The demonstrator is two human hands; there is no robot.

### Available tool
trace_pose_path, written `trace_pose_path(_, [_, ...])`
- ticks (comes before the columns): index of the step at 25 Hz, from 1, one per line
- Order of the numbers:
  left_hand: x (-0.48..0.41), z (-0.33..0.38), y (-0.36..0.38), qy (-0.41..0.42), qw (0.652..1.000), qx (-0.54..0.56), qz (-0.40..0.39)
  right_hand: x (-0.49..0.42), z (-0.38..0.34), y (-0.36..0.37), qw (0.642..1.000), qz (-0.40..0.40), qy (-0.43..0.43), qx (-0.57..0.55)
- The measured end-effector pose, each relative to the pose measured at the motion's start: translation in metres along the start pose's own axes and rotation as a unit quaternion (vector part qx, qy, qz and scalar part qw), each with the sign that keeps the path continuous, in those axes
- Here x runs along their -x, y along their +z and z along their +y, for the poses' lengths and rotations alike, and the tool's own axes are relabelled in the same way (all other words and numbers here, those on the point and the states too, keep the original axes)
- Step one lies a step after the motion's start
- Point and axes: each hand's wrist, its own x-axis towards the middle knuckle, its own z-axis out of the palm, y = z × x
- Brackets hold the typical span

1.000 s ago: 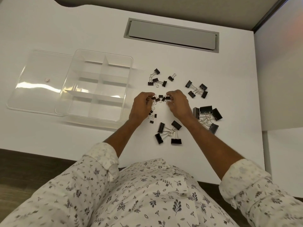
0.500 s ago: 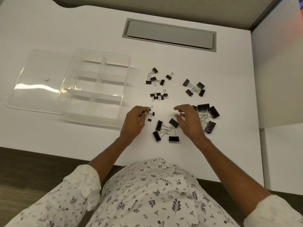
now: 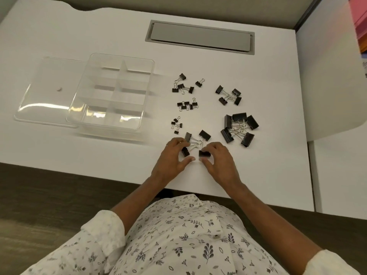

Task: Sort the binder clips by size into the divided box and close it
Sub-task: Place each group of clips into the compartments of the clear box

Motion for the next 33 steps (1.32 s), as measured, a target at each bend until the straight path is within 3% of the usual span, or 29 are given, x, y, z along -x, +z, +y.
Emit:
trace_pose_path(8, [0.015,0.006,0.004,0.009,0.999,0.003,0.040,0.005,-0.013,0.005,0.999,0.033,0.020,-0.007])
trace_pose_path(16, [0.024,0.009,-0.031,0.007,0.986,0.124,0.108,0.004,-0.049,-0.014,0.981,0.066,0.094,-0.157])
trace_pose_path(25, [0.012,-0.052,-0.139,-0.022,0.970,0.105,0.217,-0.064,-0.165,0.025,0.977,0.068,-0.025,-0.200])
trace_pose_path(33, [-0.015,-0.109,-0.193,-0.045,0.976,0.075,0.201,-0.113,-0.224,0.080,0.984,0.081,-0.084,-0.134])
